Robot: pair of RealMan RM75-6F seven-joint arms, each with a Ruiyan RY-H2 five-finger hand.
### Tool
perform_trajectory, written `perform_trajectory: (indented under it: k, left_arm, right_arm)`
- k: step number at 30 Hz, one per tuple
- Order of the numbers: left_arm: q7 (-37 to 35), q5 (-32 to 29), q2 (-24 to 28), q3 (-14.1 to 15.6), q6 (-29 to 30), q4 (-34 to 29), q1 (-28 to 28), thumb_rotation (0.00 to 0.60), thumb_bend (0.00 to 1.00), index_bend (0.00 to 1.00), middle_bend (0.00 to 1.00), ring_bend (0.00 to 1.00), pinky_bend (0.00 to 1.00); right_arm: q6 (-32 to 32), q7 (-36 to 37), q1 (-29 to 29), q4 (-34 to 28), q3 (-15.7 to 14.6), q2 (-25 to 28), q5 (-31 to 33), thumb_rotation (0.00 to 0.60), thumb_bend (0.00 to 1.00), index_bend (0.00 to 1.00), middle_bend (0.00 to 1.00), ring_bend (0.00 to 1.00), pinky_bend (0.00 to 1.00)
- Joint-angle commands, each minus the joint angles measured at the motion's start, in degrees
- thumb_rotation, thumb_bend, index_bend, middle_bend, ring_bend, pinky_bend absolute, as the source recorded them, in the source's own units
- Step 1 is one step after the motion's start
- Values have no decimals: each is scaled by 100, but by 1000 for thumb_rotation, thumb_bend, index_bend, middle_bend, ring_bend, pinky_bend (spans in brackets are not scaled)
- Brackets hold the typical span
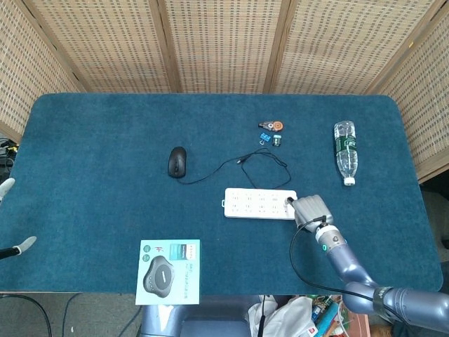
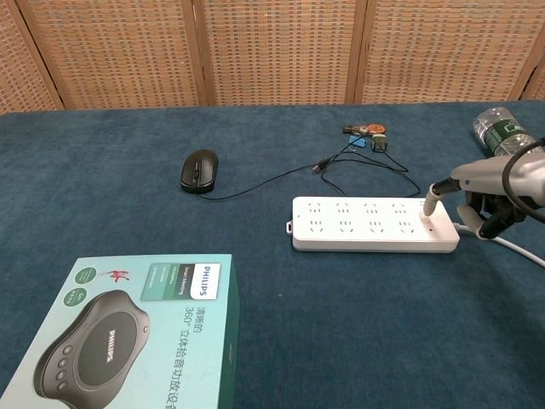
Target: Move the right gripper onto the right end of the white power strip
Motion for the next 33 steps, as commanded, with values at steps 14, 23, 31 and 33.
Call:
perform_trajectory:
  k: [14,23,31,33]
  left_arm:
    - [16,-24,-15,2,-12,16,-10,600,0,0,0,0,0]
    - [-5,-59,-6,-4,-42,24,-24,600,0,0,0,0,0]
    - [-39,-25,10,8,-60,19,-33,600,0,0,0,0,0]
    - [-68,-14,13,18,-52,41,-21,600,0,0,0,0,0]
  right_arm:
    - [149,-278,228,92,-225,-188,338,600,821,224,842,958,1000]
    - [626,-411,273,-219,-167,-93,297,600,821,227,842,959,1000]
    - [1021,-234,177,-964,11,472,-21,600,819,232,843,958,1000]
    - [1155,-112,86,-1164,30,659,-247,600,819,239,843,958,1000]
